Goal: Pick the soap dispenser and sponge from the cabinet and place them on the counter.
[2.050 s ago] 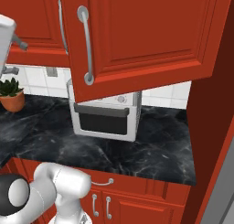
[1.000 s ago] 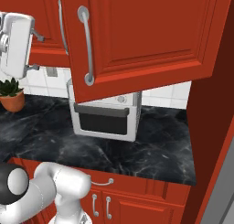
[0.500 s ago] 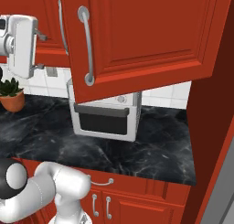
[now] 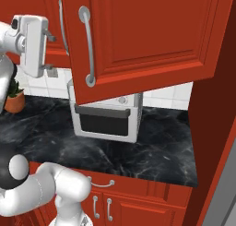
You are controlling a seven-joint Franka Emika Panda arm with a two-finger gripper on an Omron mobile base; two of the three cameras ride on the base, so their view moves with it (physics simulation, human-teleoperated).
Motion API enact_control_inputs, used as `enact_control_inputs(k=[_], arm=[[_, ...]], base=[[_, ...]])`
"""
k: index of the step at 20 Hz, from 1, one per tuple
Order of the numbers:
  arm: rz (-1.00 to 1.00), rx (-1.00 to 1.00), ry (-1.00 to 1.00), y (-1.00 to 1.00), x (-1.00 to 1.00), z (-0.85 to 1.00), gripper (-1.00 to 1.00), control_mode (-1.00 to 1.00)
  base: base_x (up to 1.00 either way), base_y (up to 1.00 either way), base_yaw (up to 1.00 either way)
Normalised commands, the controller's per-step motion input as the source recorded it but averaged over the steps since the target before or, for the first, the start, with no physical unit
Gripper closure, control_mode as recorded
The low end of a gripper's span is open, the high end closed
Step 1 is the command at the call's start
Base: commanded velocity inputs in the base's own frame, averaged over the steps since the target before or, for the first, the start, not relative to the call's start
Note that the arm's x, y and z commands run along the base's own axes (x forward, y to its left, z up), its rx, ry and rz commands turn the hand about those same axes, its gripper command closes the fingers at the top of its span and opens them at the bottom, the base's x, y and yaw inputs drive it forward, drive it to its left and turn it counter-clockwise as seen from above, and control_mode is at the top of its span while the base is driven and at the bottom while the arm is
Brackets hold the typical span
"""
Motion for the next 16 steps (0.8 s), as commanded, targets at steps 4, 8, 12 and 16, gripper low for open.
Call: enact_control_inputs(k=[4,8,12,16], arm=[[-0.07,-0.02,0.00,-0.19,0.18,0.00,-1.00,-1.00],[0.00,-0.03,0.01,-0.21,0.12,0.00,-1.00,-1.00],[0.00,-0.03,0.02,-0.26,0.00,-0.01,-1.00,-1.00],[0.00,-0.02,0.00,-0.33,0.00,-0.02,-1.00,-1.00]], base=[[0.00,0.00,0.00],[0.00,0.00,0.00],[0.00,0.00,0.00],[0.00,0.00,0.00]])
